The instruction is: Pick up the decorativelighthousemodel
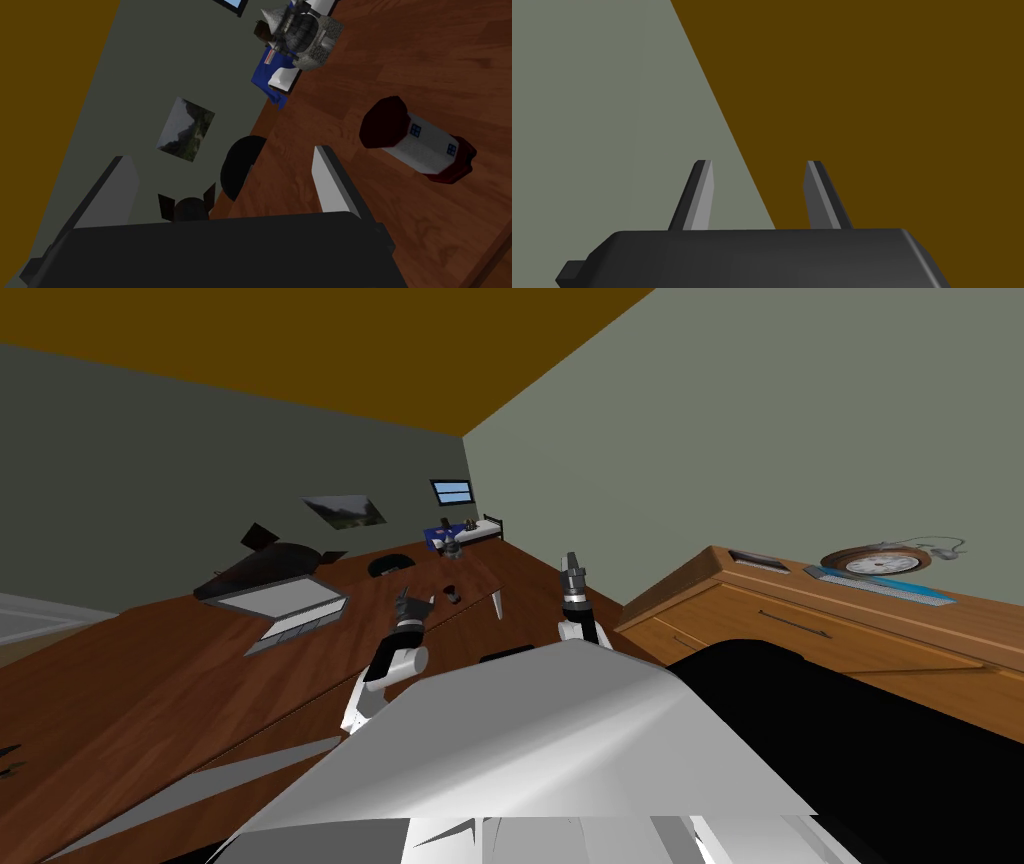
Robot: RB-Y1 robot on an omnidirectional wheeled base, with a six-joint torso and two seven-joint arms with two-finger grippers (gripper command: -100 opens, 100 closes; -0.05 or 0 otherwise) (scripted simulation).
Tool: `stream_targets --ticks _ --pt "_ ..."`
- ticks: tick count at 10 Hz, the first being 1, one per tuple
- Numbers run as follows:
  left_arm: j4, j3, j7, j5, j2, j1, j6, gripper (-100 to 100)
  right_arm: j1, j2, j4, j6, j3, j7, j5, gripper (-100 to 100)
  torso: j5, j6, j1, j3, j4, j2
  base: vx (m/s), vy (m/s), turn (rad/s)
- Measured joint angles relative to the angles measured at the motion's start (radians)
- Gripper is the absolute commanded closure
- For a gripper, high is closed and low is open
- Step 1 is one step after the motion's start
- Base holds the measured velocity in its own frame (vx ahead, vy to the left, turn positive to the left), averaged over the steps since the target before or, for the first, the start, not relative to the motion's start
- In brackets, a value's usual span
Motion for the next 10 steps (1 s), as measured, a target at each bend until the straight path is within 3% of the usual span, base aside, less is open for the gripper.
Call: stream_targets --ticks 10 --pt "0.095 0.040 0.174 0.120 0.020 -0.049 0.260 -100 0.000 0.000 0.000 0.000 0.000 0.000 0.000 0 0.000 0.000 0.000 -0.001 0.000 -0.002 0.006 0.024 -0.002"
